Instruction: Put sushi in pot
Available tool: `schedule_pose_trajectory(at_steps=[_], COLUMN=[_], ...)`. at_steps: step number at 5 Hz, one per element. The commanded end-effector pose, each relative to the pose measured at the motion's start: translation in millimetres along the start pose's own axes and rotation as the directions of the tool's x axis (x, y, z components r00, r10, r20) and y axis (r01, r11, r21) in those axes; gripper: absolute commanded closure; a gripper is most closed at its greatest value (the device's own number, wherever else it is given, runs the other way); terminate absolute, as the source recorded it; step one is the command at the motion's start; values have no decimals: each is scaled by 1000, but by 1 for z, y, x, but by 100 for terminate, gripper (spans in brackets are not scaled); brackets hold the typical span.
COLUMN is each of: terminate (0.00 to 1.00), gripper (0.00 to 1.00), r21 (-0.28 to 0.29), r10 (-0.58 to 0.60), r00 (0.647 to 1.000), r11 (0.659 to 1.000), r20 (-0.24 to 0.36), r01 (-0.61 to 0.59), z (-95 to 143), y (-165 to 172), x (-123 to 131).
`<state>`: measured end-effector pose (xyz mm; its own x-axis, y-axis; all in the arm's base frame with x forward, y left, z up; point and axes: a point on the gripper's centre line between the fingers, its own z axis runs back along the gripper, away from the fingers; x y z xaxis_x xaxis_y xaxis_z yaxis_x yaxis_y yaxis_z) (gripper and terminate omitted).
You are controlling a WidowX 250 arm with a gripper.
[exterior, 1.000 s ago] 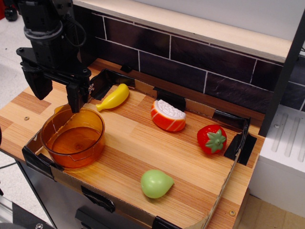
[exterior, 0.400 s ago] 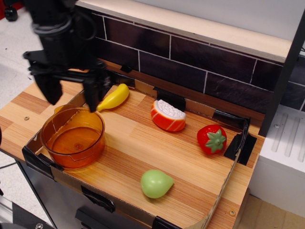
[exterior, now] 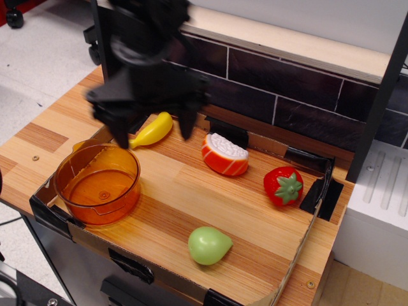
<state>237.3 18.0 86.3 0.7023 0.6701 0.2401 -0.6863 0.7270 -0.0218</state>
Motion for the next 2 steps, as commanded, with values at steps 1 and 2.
schedule_pose_trajectory(at_steps=[1, 2], terminate=[0, 0], gripper=[0, 0], r21=[-81, -128], r10=[164, 242], r00=[980, 960], r11=[982, 957], r20=[-108, -141], r01=[-173, -260], z=[1, -4], y=[-32, -43], x=[4, 5])
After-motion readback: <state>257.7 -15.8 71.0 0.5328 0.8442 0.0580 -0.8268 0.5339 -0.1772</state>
